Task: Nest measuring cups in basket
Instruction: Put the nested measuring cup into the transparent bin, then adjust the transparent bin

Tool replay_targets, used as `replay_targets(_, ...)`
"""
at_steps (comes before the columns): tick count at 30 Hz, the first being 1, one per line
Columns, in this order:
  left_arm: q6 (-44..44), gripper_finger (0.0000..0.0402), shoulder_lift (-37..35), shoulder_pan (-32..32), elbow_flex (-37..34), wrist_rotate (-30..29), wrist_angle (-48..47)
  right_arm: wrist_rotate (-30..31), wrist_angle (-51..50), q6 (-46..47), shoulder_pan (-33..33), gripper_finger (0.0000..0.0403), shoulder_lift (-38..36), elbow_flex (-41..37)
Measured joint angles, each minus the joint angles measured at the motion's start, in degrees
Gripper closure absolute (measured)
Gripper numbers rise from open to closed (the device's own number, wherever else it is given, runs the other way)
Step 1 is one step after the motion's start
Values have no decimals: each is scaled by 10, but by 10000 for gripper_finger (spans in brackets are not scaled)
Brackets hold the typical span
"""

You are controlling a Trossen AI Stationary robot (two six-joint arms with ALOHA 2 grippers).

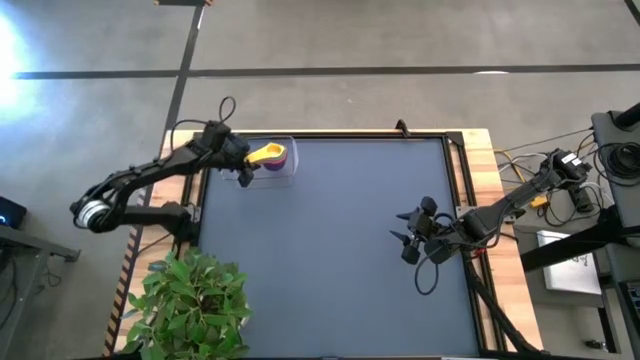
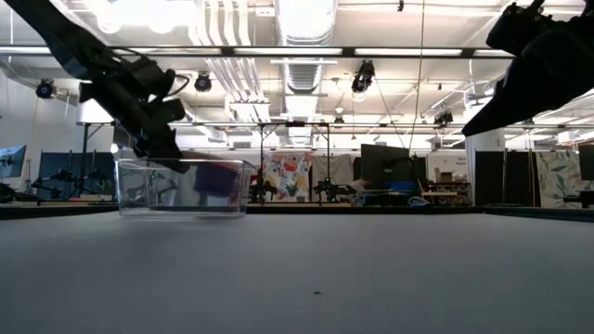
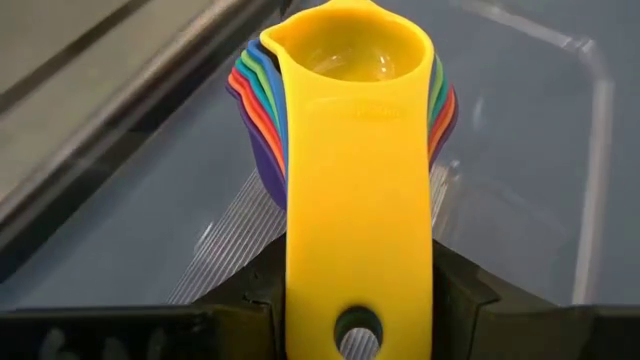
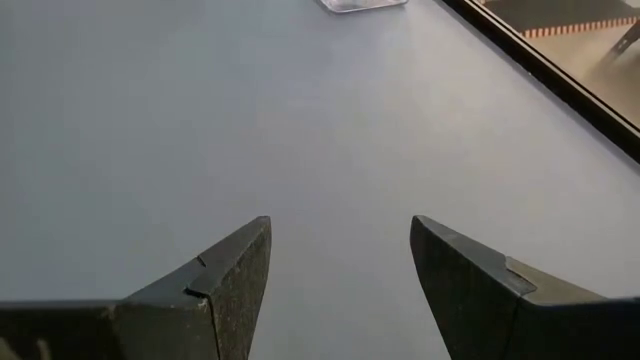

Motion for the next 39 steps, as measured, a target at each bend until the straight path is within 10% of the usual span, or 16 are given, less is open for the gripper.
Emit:
replay_targets(14, 3, 276, 95, 23, 11, -31, 7, 0, 0, -1, 0, 172, 0, -12)
replay_targets(24, -34, 103, 60, 23, 86, -29, -116, 0, 0, 0, 0, 172, 0, -12)
replay_targets(39, -58, 149, 2, -22, 81, -47, -156, -6, 0, -5, 0, 172, 0, -13)
